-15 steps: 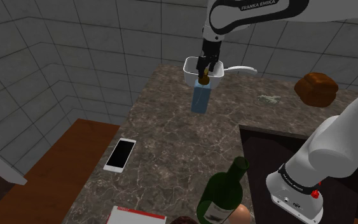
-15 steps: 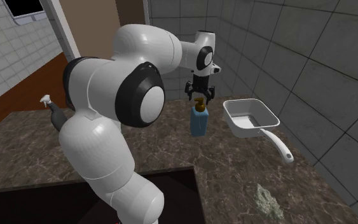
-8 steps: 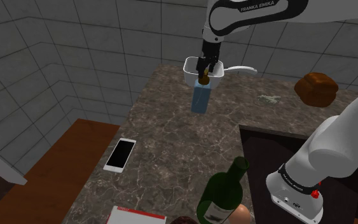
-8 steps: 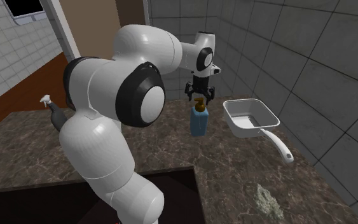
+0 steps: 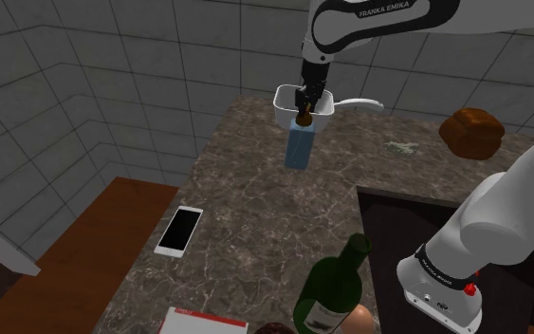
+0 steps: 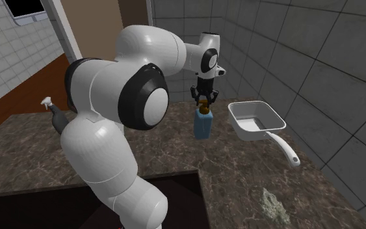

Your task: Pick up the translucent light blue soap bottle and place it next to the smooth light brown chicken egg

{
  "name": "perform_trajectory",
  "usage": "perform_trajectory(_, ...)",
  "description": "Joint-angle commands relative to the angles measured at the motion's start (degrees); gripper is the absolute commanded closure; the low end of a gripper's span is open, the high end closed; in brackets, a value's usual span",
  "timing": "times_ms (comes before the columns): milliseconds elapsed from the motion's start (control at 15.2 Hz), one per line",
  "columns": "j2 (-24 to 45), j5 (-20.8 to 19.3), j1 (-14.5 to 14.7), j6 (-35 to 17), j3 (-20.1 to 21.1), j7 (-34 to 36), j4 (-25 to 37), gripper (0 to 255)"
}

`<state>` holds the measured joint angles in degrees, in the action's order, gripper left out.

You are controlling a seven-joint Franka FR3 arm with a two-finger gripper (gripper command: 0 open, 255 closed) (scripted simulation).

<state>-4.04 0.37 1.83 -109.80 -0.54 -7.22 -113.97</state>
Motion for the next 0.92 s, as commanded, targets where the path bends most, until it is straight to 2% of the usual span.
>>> perform_trajectory(0,0.02,0.01,0.0,0.02,0.0,0.0,-0.05,255)
perform_trajectory(858,-0.6,-0.01,-0.01,9.21,-0.01,0.05,8.52,255)
